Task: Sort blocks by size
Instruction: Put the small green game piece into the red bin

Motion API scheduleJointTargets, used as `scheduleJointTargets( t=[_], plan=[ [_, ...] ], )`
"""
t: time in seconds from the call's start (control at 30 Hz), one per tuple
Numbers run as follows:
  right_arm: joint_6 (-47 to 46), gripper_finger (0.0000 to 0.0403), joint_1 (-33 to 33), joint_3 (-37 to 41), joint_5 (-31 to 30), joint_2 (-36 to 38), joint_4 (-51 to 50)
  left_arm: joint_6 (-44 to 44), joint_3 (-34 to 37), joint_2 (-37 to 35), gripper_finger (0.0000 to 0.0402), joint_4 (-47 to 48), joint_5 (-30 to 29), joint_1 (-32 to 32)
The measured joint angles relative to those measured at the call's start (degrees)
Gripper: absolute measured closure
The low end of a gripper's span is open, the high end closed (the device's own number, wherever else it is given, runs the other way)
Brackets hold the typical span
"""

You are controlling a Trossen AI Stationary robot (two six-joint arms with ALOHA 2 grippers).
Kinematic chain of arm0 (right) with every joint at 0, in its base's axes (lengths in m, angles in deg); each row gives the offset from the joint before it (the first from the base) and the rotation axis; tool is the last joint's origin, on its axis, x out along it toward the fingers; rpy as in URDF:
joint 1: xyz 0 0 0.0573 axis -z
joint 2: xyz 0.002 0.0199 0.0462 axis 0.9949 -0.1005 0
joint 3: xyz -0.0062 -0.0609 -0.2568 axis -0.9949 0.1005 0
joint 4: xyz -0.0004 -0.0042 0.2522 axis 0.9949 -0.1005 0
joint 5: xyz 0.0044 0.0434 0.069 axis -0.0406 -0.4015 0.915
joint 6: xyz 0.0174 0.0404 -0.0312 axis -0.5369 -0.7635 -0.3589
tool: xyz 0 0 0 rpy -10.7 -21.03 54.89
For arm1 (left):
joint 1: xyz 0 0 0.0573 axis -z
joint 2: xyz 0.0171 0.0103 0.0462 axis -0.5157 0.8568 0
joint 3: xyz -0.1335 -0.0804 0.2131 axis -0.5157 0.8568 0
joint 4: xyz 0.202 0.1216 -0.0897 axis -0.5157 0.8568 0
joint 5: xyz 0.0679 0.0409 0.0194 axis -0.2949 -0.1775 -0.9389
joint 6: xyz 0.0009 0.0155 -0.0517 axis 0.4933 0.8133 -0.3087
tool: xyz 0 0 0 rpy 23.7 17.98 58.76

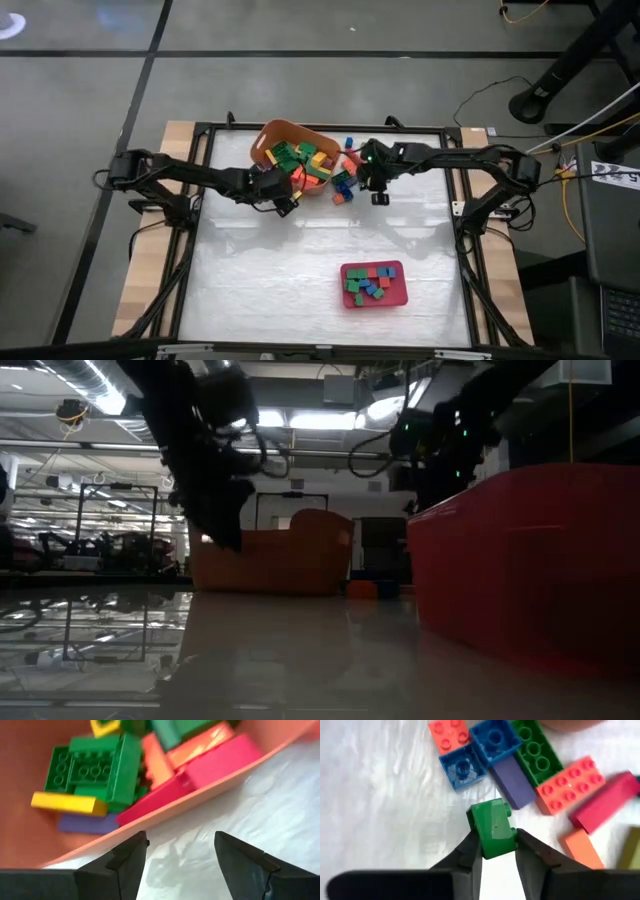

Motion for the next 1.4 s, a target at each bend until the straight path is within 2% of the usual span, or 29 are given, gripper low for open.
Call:
scheduleJointTargets(
  t=[0.13,0.33,0.57,0.8,1.0,1.23,1.4],
  plan=[
    [-4.6,0.0292,-3.33,-2.97,0.88,2.89,-7.27,0.03,-0.4,-1.09,0.018,-6.23,0.01,3.59],
    [-10.95,0.032,-13.78,-4.26,4.85,5.7,-10.33,5.73,-0.4,0.76,0.018,-24.25,1.54,8.42],
    [-18.77,0.0297,-28.34,-4.28,5.48,5.89,-10.43,9.68,-0.38,7.75,0.018,-39.45,3.06,11.01],
    [-25.97,0.0291,-39.09,-4.28,2.0,5.83,-9.92,14.29,-0.37,16.1,0.018,-50.79,4.75,10.02],
    [-27.76,0.029,-44.02,-4.28,1.98,5.83,-8.14,15.8,-0.42,21.65,0.018,-58.28,4.76,7.18],
    [-32.64,0.0288,-45.76,-4.28,1.9,5.83,-7.12,16.88,-0.46,22.89,0.018,-59.89,5.0,2.98],
    [-34.89,0.0288,-45.65,-4.28,1.91,5.83,-7.48,16.84,-0.46,22.89,0.018,-59.61,10.93,0.86]
  ],
)
